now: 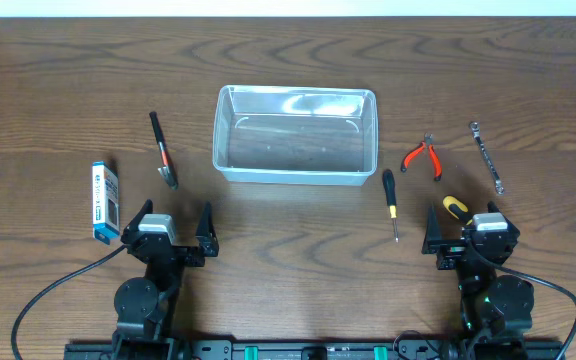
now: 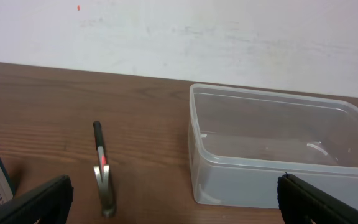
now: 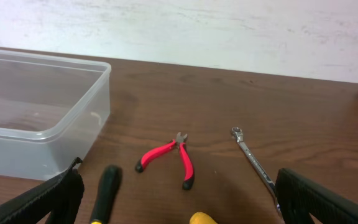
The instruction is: Pack container
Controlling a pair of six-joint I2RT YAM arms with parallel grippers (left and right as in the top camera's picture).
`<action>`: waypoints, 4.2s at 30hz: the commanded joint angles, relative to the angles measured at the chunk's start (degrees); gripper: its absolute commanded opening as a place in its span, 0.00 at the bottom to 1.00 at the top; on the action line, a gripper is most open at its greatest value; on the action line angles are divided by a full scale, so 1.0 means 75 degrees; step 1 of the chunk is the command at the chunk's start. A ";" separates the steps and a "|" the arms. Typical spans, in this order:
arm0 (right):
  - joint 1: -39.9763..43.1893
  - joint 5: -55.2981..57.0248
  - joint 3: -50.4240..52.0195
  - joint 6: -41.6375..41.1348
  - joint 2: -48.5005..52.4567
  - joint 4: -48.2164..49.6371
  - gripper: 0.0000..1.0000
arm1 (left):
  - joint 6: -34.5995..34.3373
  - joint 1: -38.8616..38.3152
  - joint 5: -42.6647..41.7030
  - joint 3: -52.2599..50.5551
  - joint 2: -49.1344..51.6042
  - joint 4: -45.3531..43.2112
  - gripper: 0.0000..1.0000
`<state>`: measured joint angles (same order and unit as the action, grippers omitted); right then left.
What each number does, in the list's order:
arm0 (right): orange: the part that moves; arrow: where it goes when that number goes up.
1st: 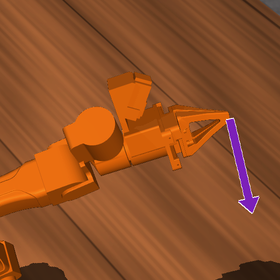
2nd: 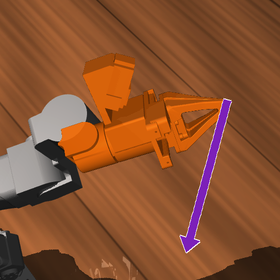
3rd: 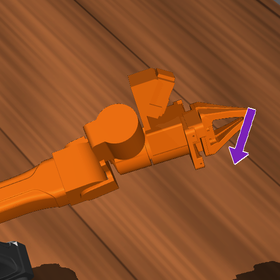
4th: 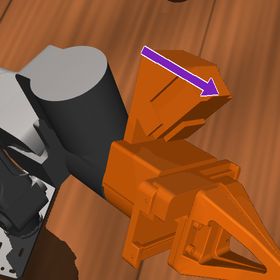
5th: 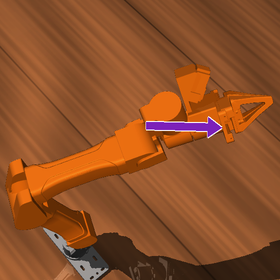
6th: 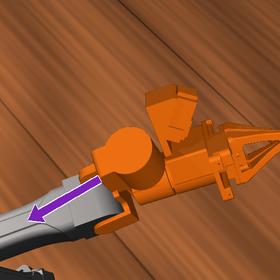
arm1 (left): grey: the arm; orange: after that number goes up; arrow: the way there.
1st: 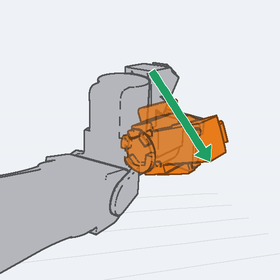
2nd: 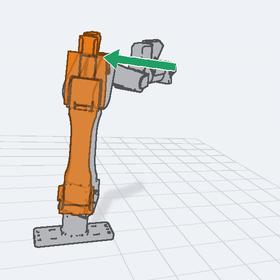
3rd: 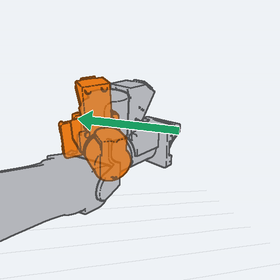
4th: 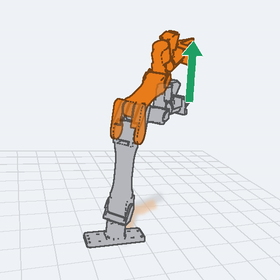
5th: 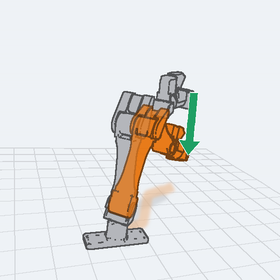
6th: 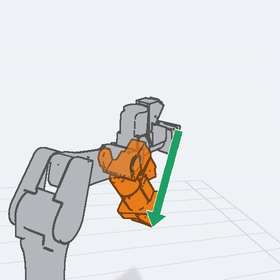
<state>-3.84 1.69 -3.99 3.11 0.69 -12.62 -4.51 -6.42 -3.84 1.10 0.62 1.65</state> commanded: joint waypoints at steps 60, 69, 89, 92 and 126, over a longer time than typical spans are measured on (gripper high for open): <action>0.0015 -0.1186 0.0003 -0.2838 -0.0035 -0.0003 0.99 | -0.0647 0.0032 0.0198 -0.0006 -0.0026 0.0184 0.98; 0.0015 -0.1749 -0.1384 -0.2460 0.0688 -0.0667 0.99 | -0.0204 0.0032 0.1230 0.3214 0.2127 0.2264 0.98; 0.0015 -0.0087 -0.7653 -0.1431 0.8014 -0.7265 0.99 | -0.0787 0.0032 -0.0624 1.0757 0.8763 0.9882 0.98; 0.0015 -0.0256 -0.7868 -0.1422 0.8585 -0.7257 0.99 | -0.0868 0.0117 -0.0580 1.0765 0.8900 0.9550 0.98; 0.0015 -0.0256 -0.7889 -0.1320 0.8926 -0.7044 0.99 | -0.0283 0.1897 0.0000 1.0754 1.4501 0.6971 0.98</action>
<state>-3.84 -0.60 -61.93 -7.16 68.01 -65.69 -9.04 7.62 -5.32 80.84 106.96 53.80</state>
